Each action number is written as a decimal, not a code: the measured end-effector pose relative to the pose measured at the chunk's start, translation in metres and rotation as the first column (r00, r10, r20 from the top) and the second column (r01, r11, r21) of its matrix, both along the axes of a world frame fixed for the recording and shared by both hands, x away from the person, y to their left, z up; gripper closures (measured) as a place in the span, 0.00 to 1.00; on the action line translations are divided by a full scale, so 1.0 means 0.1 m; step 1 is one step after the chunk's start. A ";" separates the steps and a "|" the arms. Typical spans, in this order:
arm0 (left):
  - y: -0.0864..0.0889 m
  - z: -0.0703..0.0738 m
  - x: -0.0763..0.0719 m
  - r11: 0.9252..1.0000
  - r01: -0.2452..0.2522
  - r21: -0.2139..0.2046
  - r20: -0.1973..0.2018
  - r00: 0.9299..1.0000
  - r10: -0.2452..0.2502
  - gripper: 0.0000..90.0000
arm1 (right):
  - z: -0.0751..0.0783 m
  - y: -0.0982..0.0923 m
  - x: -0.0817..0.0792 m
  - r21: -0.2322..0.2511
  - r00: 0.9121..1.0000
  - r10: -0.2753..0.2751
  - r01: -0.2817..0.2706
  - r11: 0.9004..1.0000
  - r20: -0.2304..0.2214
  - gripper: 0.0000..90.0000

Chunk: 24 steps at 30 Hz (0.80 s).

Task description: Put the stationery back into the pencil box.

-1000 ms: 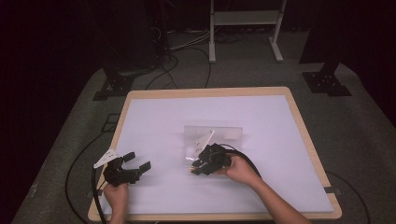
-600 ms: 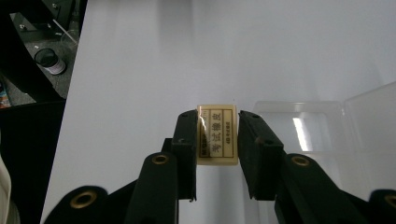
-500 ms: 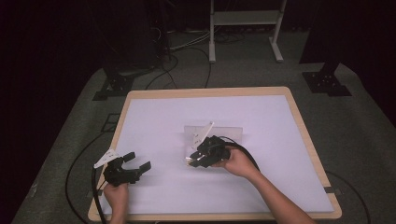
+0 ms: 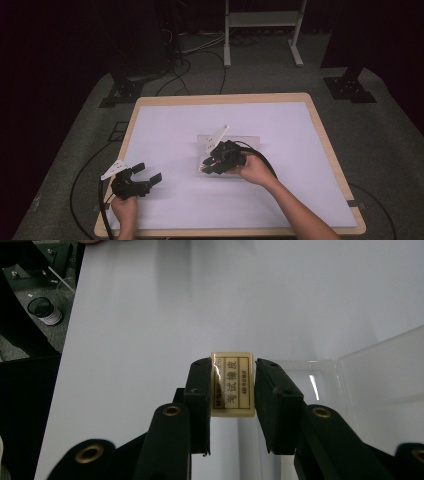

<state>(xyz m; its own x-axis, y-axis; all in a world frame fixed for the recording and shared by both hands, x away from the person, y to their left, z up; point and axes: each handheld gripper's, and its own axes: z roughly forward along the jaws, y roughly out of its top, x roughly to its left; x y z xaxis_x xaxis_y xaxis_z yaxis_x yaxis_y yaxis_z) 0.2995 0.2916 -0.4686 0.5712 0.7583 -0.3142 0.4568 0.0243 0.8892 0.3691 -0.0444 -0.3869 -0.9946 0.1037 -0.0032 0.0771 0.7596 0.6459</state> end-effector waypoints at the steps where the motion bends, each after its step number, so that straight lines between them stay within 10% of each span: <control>1: 0.00 0.00 0.00 1.000 -0.001 -0.001 0.000 1.000 0.001 0.00 | 0.00 0.00 0.00 -0.001 1.000 0.000 0.000 1.000 0.001 0.76; 24: 0.00 0.00 0.00 1.000 0.002 0.004 0.002 1.000 -0.002 0.00 | -0.02 0.09 0.14 -0.005 1.000 -0.012 0.012 1.000 -0.003 0.76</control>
